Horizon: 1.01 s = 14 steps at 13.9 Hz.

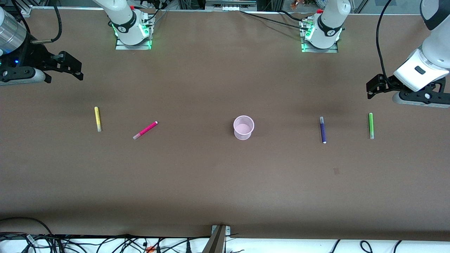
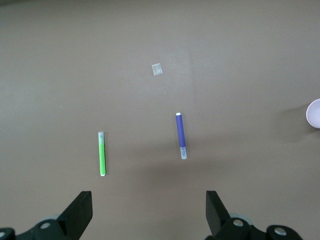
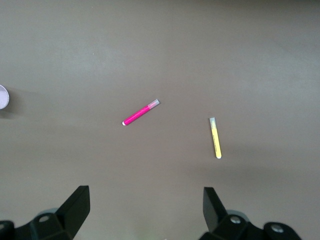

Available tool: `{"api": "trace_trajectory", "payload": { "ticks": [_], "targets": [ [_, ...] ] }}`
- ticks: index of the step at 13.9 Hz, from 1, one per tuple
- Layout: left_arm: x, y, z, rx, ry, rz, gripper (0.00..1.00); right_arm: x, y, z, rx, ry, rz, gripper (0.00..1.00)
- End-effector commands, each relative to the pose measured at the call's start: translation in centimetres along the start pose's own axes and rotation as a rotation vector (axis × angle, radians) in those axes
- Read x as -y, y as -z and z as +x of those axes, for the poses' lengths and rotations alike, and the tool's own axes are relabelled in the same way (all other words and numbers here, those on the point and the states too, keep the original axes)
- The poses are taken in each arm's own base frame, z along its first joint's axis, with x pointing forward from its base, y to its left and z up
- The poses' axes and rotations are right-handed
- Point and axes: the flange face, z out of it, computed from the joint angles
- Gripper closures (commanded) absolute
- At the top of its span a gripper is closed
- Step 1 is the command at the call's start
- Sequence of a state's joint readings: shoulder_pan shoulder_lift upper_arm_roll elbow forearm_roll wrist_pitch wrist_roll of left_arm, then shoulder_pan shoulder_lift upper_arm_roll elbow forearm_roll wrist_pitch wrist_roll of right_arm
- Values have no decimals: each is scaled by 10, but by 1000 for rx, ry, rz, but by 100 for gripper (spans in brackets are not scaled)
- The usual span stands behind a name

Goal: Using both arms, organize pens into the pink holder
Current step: 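Reach the left gripper down to the blue pen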

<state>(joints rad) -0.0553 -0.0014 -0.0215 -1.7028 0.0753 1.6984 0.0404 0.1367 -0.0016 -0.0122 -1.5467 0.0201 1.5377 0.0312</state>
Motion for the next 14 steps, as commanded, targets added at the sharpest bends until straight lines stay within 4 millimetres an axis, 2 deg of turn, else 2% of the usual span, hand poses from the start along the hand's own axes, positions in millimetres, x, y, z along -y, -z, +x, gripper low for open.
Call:
{"api": "trace_trajectory", "payload": {
  "ticks": [1, 5, 7, 8, 10, 14],
  "targets": [
    [0, 6, 4, -1, 8, 12, 0, 1, 4, -8, -1, 12, 14, 0],
    [0, 6, 6, 0, 7, 12, 0, 1, 4, -8, -1, 12, 14, 0],
    [0, -6, 8, 23, 2, 9, 0, 1, 4, -8, -3, 12, 14, 0],
    [-2, -15, 10, 42, -3, 4, 0, 2, 5, -8, -4, 13, 14, 0],
    [-9, -52, 15, 126, -27, -1, 0, 2, 5, -7, -7, 13, 14, 0],
    [-13, -109, 37, 181, -51, -9, 0, 2, 5, -7, -10, 13, 14, 0]
  ]
}}
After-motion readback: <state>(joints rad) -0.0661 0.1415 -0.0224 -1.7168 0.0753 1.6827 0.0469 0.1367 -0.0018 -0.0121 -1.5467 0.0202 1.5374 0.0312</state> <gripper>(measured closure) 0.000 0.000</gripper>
